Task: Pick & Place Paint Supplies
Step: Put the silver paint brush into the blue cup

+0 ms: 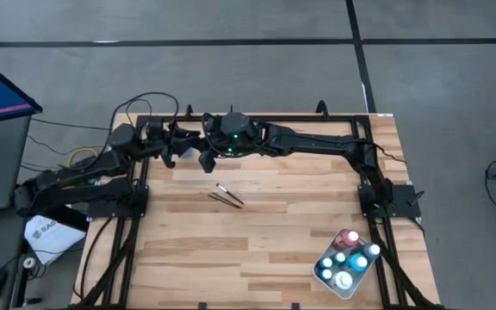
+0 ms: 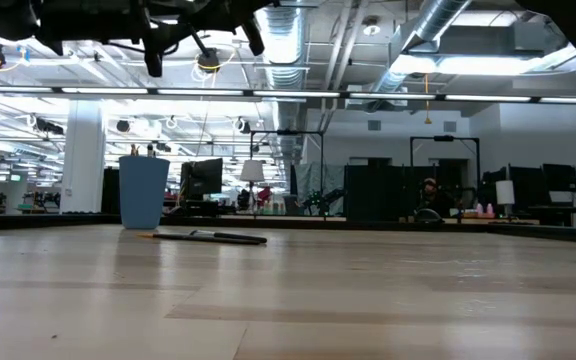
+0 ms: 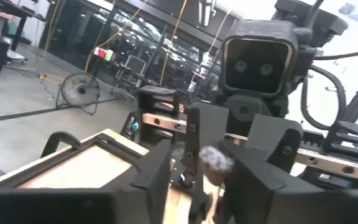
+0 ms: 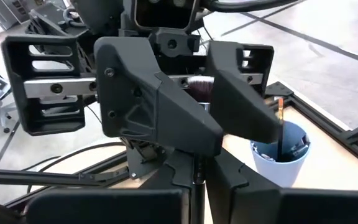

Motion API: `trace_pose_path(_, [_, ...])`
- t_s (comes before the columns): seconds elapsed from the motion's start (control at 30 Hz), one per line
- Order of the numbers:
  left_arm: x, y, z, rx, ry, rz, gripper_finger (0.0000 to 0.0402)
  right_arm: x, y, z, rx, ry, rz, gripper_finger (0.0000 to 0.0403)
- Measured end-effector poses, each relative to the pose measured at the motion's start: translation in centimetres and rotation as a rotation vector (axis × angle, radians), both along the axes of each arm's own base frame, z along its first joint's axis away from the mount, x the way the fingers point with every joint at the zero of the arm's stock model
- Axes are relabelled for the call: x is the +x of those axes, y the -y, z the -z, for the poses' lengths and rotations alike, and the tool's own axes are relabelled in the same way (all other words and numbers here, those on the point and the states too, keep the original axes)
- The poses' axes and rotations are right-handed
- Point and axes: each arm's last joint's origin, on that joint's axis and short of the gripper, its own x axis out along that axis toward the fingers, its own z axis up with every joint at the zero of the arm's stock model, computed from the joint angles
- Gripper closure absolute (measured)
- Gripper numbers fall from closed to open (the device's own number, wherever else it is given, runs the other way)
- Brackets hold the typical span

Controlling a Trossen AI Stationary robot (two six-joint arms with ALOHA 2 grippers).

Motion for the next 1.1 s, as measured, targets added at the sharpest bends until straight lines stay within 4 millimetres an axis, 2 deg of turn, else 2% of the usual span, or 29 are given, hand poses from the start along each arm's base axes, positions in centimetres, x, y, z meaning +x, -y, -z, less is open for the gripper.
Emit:
trace_pose_path(0.2, [-0.6, 0.4, -0.5, 0.038, 0.021, -0.003, 0.0374, 0.1, 0.0, -0.2, -0.002, 0.017, 0.0, 0.039])
trace_pose_path(0.27, [-0.6, 0.4, -0.5, 0.04, 0.024, 0.0, 0.0391, 0.1, 0.0, -0.2, -0.006, 0.021, 0.0, 0.0389])
trace_pose_path(0.4, [-0.7, 0.4, -0.5, 0.041, 0.027, 0.001, 0.0394, 0.1, 0.0, -0.3, -0.006, 0.028, 0.0, 0.038])
trace_pose_path(0.53, [-0.7, 0.4, -0.6, 0.056, 0.026, 0.003, 0.0397, 0.1, 0.0, -0.3, -0.005, 0.032, 0.003, 0.0354])
trace_pose_path(0.67, [-0.7, 0.4, -0.6, 0.06, 0.025, 0.002, 0.0398, 0.1, 0.2, -0.3, -0.018, 0.026, 0.004, 0.0307])
trace_pose_path(0.87, [-0.9, 0.2, -0.6, 0.127, 0.009, -0.031, 0.0399, -0.5, 0.3, -0.2, -0.043, -0.042, -0.006, 0.0216])
trace_pose_path(0.97, [-1.1, -0.3, -0.4, 0.16, -0.023, -0.104, 0.0399, -1.3, 0.1, -1.0, -0.075, -0.064, -0.014, 0.0185])
trace_pose_path(1.1, [-1.3, -1.0, 0.4, 0.206, -0.128, -0.244, 0.0399, -2.6, 0.0, -2.9, -0.107, -0.05, -0.009, 0.0173])
